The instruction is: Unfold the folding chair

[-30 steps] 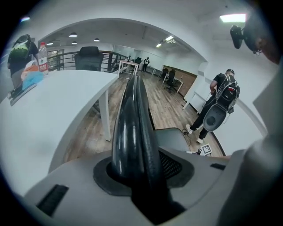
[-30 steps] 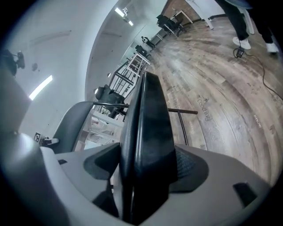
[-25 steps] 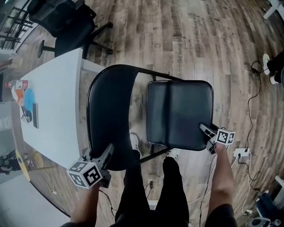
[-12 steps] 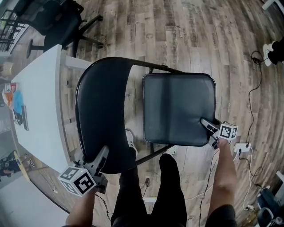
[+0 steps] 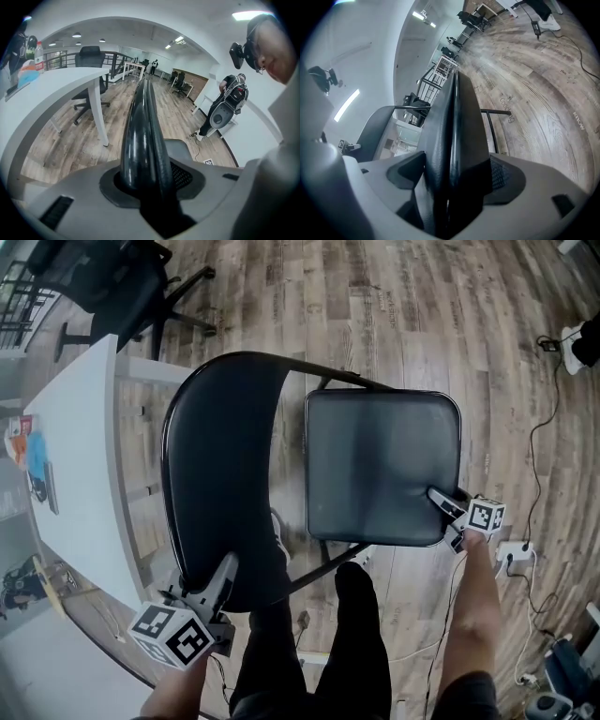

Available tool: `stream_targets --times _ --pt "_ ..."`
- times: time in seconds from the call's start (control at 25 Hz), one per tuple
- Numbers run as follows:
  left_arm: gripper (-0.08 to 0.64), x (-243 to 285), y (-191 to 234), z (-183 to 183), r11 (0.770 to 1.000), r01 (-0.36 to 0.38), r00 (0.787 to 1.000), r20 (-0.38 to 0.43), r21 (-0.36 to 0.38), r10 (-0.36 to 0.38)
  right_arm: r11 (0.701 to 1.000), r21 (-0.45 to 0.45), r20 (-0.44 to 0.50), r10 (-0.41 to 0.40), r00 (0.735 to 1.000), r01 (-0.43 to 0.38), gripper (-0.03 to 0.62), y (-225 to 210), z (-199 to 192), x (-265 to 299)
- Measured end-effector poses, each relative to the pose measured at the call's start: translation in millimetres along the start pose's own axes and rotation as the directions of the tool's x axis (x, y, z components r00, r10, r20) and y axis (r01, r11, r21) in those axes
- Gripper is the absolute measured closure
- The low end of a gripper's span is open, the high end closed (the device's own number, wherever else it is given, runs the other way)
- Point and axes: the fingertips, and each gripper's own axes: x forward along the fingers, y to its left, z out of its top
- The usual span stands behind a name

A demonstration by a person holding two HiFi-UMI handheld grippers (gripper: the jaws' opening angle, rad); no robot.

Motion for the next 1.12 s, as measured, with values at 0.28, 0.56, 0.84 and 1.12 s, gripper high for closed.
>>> stream_targets --times 0.28,0.56,0.84,1.12 --pt "0.409 3 1 0 1.0 -0.017 1.0 0.011 0.021 0.017 0.999 0.009 0.02 0.041 0.999 -0.041 0.227 -5 2 2" --pt "0.396 1 -1 -4 0.994 -0.047 0.999 0.03 0.101 0.045 0.984 -0.148 0.065 -0.093 0.994 0.102 0.225 -2 24 -39" --pt "0.356 -27 5 -1 0.982 -0.126 0.991 0.059 0.138 0.119 0.918 -0.306 0.308 -0.156 0.939 0.253 0.227 103 43 -119" --pt "0.345 -88 1 -13 0.983 -0.146 0.98 0.149 0.115 0.129 0.805 -0.502 0.354 -0.142 0.924 0.316 0.281 270 -10 -133"
